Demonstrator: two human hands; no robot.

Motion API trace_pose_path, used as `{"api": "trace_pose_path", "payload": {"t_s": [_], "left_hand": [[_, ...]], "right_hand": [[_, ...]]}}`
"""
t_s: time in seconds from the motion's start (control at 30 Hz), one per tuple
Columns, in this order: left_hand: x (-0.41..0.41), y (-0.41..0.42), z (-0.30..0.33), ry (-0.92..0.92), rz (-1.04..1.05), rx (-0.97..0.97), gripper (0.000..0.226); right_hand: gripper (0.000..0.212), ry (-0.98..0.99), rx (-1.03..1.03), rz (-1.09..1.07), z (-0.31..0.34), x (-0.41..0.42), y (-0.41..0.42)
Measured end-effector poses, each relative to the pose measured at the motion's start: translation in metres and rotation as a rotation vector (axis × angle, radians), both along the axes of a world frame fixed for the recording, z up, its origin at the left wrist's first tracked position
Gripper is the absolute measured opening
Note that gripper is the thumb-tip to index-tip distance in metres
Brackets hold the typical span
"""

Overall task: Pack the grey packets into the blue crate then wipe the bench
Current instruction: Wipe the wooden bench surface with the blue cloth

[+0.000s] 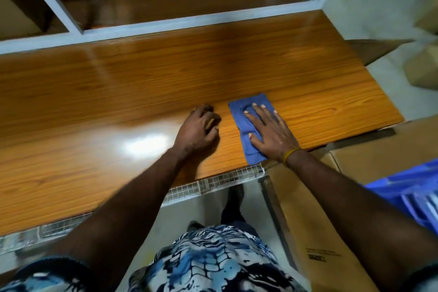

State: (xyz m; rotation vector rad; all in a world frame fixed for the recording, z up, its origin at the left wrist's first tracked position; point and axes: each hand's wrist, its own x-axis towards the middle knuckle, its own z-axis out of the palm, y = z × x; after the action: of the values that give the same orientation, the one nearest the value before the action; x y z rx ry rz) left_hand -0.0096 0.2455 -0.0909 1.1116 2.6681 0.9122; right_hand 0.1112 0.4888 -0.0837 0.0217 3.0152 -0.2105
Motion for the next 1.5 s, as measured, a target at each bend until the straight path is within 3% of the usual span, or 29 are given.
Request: {"api": "trace_pose_path", "payload": {"t_s": [0.23,0.67,1.03,1.3,1.5], "left_hand": [[-0.010,0.020,0.005,-0.016,0.021,-0.031,0.033],[-0.060,0.075,0.006,0.002,0.023,-0.153,0.049],[-0.114,0.116,0.003,0.052,0.116,-0.088,0.048],[-0.136,0.129,-0.001,0.079,0.209,-0.048,0.037],[-0.136,0.130,0.001,0.080,0.206,-0.054,0.037]], "right_hand": [[0.064,0.013,0.016,0.007,0.000,-0.024,0.019],[0.073,-0.025,0.039,0.219,-0.001,-0.141,0.079],[0.072,0.021,0.039,0.371,-0.003,-0.254,0.111],[0.071,0.042,0.016,0.383,0.001,-0.317,0.120],[0.067,0.068,0.013,0.272,0.000,-0.339,0.119]]}}
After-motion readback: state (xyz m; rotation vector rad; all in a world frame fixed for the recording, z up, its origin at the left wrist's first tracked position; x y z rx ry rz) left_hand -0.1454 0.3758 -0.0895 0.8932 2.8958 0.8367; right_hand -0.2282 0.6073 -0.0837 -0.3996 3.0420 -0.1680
